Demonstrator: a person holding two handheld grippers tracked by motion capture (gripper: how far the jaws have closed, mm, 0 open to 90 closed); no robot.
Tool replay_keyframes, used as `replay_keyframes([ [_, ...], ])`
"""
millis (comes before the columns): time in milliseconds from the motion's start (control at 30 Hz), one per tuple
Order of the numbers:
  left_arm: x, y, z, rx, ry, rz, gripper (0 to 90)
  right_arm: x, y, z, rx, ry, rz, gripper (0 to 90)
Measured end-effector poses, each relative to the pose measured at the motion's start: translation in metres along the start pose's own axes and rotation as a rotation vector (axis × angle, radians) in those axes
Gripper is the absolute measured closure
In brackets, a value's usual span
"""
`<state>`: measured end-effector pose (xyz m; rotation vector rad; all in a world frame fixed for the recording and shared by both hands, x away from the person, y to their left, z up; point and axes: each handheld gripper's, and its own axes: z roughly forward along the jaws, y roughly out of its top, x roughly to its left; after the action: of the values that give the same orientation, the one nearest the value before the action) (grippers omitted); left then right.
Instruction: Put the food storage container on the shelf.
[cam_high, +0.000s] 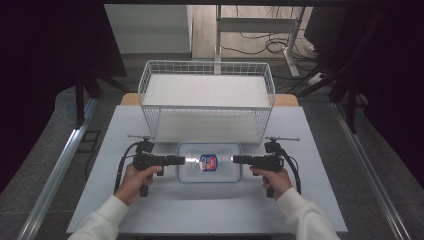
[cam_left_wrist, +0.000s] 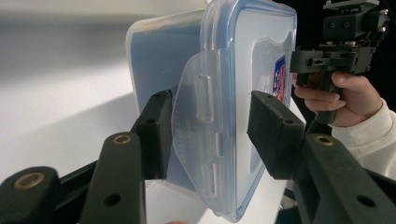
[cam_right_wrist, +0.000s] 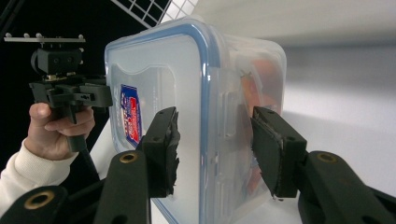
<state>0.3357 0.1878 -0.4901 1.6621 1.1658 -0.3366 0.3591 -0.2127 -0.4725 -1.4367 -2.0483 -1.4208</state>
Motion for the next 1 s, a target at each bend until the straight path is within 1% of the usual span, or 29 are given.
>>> replay_keyframes([
  [200, 0.017, 0.021, 0.001, -0.015, -0.002, 0.007, 51.9, -0.007, 0.023, 0.013, -0.006, 0.003, -0.016, 52.1],
  [267, 0.021, 0.027, 0.001, -0.034, 0.007, 0.011, 51.6, -0.009, 0.028, 0.018, -0.003, -0.001, -0.035, 52.0],
  [300, 0.024, 0.031, 0.001, -0.047, 0.007, 0.013, 51.6, -0.012, 0.035, 0.023, -0.007, 0.002, -0.042, 52.0],
  [367, 0.029, 0.036, 0.002, -0.05, 0.006, 0.019, 51.7, -0.013, 0.037, 0.024, -0.007, 0.003, -0.04, 51.9],
  [433, 0.034, 0.039, 0.005, -0.057, 0.008, 0.019, 51.6, -0.019, 0.042, 0.03, -0.024, 0.002, -0.045, 52.0],
  [467, 0.037, 0.041, 0.006, -0.059, 0.004, 0.016, 51.6, -0.019, 0.042, 0.03, -0.024, 0.002, -0.045, 52.0],
  [500, 0.04, 0.042, 0.009, -0.061, 0.008, 0.01, 51.7, -0.022, 0.044, 0.032, -0.028, 0.003, -0.045, 51.9],
  [600, 0.048, 0.042, 0.013, -0.06, 0.001, 0.007, 51.6, -0.03, 0.046, 0.036, -0.026, -0.002, -0.033, 51.9],
  [667, 0.052, 0.042, 0.016, -0.059, -0.003, -0.002, 51.6, -0.033, 0.047, 0.038, -0.026, -0.008, -0.041, 51.9],
  [800, 0.058, 0.041, 0.021, -0.069, -0.004, -0.017, 51.3, -0.037, 0.048, 0.041, -0.023, -0.019, -0.033, 51.9],
  [833, 0.059, 0.042, 0.021, -0.068, -0.007, -0.017, 51.3, -0.038, 0.048, 0.042, -0.027, -0.016, -0.017, 51.9],
  [900, 0.06, 0.042, 0.021, -0.071, -0.013, -0.025, 51.3, -0.038, 0.048, 0.042, -0.029, -0.017, -0.014, 51.9],
  [967, 0.061, 0.042, 0.022, -0.077, -0.011, -0.043, 51.3, -0.039, 0.048, 0.043, -0.038, -0.02, -0.021, 51.7],
  [1000, 0.062, 0.042, 0.022, -0.077, -0.009, -0.042, 51.3, -0.04, 0.048, 0.044, -0.044, -0.017, -0.015, 51.6],
])
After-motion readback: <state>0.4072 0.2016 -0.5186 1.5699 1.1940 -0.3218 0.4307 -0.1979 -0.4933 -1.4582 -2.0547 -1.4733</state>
